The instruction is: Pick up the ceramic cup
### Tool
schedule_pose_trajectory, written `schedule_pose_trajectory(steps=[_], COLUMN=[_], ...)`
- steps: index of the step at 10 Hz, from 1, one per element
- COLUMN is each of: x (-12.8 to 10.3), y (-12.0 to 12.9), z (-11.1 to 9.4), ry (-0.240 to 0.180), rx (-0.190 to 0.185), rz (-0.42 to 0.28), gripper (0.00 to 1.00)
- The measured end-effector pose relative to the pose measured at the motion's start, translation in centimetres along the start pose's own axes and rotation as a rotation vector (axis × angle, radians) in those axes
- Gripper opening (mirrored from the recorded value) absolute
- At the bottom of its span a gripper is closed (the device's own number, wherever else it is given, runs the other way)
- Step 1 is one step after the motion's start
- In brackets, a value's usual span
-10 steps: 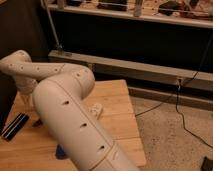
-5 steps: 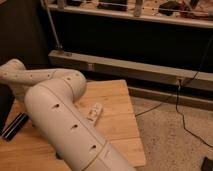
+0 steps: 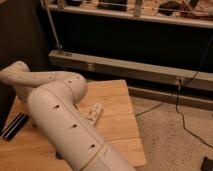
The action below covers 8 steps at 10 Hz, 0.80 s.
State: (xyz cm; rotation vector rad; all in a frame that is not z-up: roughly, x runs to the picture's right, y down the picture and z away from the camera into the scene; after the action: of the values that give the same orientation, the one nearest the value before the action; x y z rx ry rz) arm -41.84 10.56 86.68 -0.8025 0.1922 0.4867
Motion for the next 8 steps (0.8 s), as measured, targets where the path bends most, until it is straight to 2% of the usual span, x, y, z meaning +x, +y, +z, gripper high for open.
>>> schedule_pose_trajectory(steps=[1,3,4,6,7,8], x=[0.4,0.9,0.8,0.7,0.7,0.9], y=[-0.6,-1.4,-1.6,-1.4,-1.4,-1.6], z=[0.6,1.0,0.8,-0.2,-0.7,-1.2], ry=[0.014,0.034,0.034,0.028,0.025,0.023], rx=[-0.004,-0.002,-0.001,0.005,0.009,0.014], rz=[0.004,0.004,-0.001,-0.016,-0.018,-0.013], gripper=[0.65,0.51,0.36,0.14,0.05,0.0])
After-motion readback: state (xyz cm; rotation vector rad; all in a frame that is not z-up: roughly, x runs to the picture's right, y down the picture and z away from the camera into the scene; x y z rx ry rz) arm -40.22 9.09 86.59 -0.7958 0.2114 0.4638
